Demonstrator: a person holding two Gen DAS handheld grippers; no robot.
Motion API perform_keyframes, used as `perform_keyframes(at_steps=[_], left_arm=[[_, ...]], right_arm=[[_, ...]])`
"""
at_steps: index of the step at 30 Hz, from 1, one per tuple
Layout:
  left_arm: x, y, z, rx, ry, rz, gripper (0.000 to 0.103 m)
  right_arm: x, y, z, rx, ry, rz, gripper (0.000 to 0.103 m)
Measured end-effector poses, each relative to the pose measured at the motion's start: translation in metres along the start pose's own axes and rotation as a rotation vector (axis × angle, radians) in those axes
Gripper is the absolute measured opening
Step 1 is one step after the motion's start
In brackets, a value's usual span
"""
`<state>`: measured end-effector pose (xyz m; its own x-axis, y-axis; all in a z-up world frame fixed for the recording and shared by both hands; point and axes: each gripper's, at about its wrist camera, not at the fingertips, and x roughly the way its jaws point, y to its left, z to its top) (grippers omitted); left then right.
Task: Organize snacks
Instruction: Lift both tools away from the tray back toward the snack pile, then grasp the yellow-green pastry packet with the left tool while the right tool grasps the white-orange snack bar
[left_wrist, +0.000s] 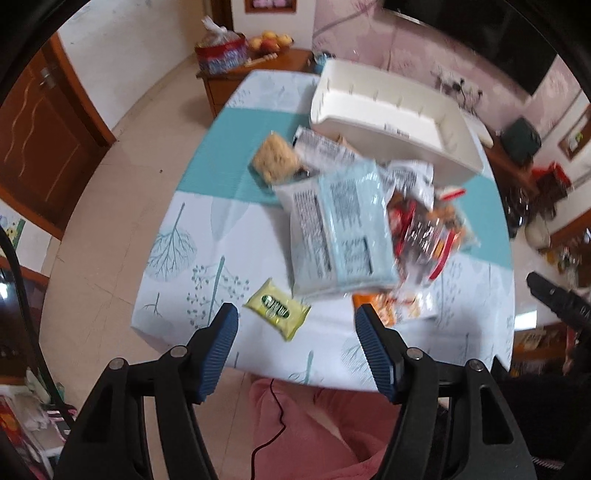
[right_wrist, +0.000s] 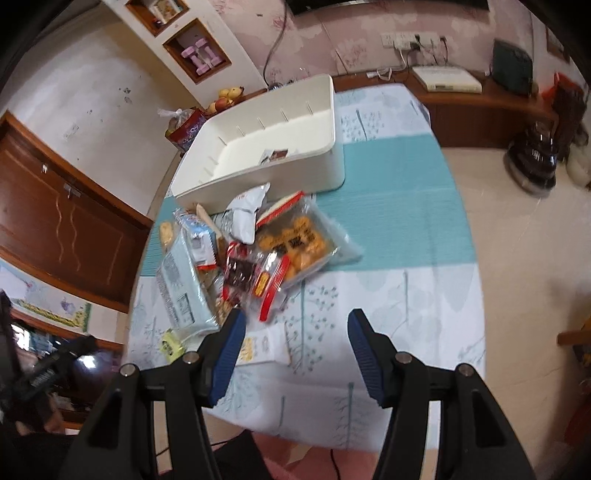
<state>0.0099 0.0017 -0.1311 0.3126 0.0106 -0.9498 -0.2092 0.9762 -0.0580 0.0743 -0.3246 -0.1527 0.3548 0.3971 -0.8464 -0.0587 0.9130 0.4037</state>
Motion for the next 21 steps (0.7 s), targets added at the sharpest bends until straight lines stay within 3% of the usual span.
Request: perform_keyframes(at_steps=[7,21], left_arm=[[0.018,0.016,0.005,0.102,0.066,-0.036,0.080],[0.054,0.026,0.017,0.387,0.203,-0.112,0.080]], right_arm=[[0.004,0.002,-0.024,0.146,0.002,0.017,0.058],[0.012,0.029,-0.079,0.450,-0.049,-0.048,0.058]])
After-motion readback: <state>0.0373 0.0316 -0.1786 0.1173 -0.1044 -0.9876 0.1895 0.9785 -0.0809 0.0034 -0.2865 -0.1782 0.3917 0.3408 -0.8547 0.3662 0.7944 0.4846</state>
